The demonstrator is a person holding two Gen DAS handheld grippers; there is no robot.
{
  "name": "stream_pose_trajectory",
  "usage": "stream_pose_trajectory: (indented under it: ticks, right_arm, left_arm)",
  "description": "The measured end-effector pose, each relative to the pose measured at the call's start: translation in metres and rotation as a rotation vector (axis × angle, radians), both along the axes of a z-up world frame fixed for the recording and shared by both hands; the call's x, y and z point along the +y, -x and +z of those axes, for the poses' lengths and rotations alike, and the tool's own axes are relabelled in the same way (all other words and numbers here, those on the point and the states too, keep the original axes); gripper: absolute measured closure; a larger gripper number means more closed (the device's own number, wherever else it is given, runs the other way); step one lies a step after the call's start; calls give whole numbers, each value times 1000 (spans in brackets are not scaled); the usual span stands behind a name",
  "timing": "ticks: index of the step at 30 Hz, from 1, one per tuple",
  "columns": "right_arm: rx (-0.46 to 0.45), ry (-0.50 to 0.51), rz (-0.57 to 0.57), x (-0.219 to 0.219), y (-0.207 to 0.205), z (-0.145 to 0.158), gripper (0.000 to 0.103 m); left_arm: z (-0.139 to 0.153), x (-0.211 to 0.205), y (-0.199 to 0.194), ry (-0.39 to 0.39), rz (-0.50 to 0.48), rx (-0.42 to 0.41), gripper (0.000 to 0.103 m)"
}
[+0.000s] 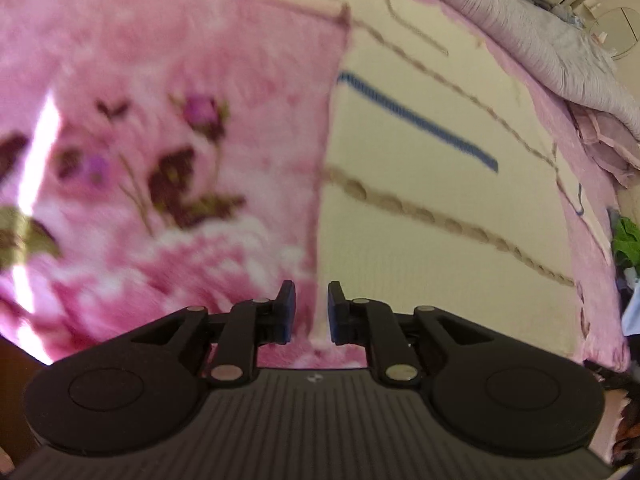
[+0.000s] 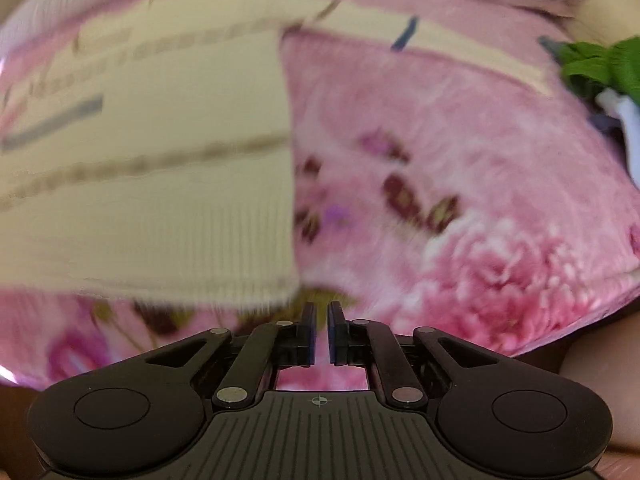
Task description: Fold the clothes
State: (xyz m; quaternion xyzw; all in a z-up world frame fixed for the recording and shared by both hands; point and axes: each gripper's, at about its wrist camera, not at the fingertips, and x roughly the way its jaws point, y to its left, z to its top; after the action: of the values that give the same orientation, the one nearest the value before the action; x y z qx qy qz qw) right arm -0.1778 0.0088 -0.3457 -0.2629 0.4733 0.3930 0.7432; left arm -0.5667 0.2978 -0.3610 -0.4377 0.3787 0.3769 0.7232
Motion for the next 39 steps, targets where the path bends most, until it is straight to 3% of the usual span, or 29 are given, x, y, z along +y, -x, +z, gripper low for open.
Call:
stream_pose_trajectory:
  ticks: [2, 5, 9, 13, 15, 17, 19, 24, 28, 30, 31, 32, 36, 38, 39]
  right_arm:
    - [7, -110, -12, 7, -2, 12, 87]
    - [49, -193, 0, 27, -4, 0, 83]
    - [171, -101, -46, 39, -9, -42, 83]
    - [303, -156, -135, 12, -38, -32, 83]
    - [306, -236, -247, 2, -78, -19, 80]
    - [298, -311, -370, -5, -134, -15, 59]
    - [293, -404, -510, -11, -202, -17, 48]
    - [352, -591, -737, -4, -344, -35, 48]
    - [365, -615, -872, 15, -417, -59, 48]
    - [391, -602, -957, 21, -438, -75, 52]
    - [384, -610, -985, 20, -439, -78, 91]
    - [374, -591, -990, 23, -442, -78, 98]
    - [305, -551, -989, 24, -428, -64, 99]
    - [276, -539, -1003, 23, -419, -57, 98]
    - [261, -533, -1009, 22, -415, -54, 98]
  left_arm:
    - [9, 0, -10, -49, -16, -24, 91]
    - [7, -1, -34, -77, -79, -52, 91]
    - [-29, -11, -52, 51, -74, 20, 93]
    - [-13, -15, -50, 51, -45, 24, 93]
    - [-6, -13, -54, 40, -17, 33, 92]
    - [-1, -7, -62, 18, 23, 39, 92]
    - [-2, 3, -76, 13, 79, 53, 92]
    - [-2, 14, -107, 9, 195, 9, 89]
    - [-5, 20, -124, 11, 237, 6, 89]
    - [-3, 24, -124, 5, 258, 9, 89]
    - [-1, 26, -122, -1, 271, 10, 89]
    - [1, 28, -120, -6, 283, 11, 89]
    - [7, 48, -97, -26, 355, 9, 89]
    - [8, 63, -83, -28, 396, -5, 85]
    - [8, 70, -75, -28, 417, -12, 78]
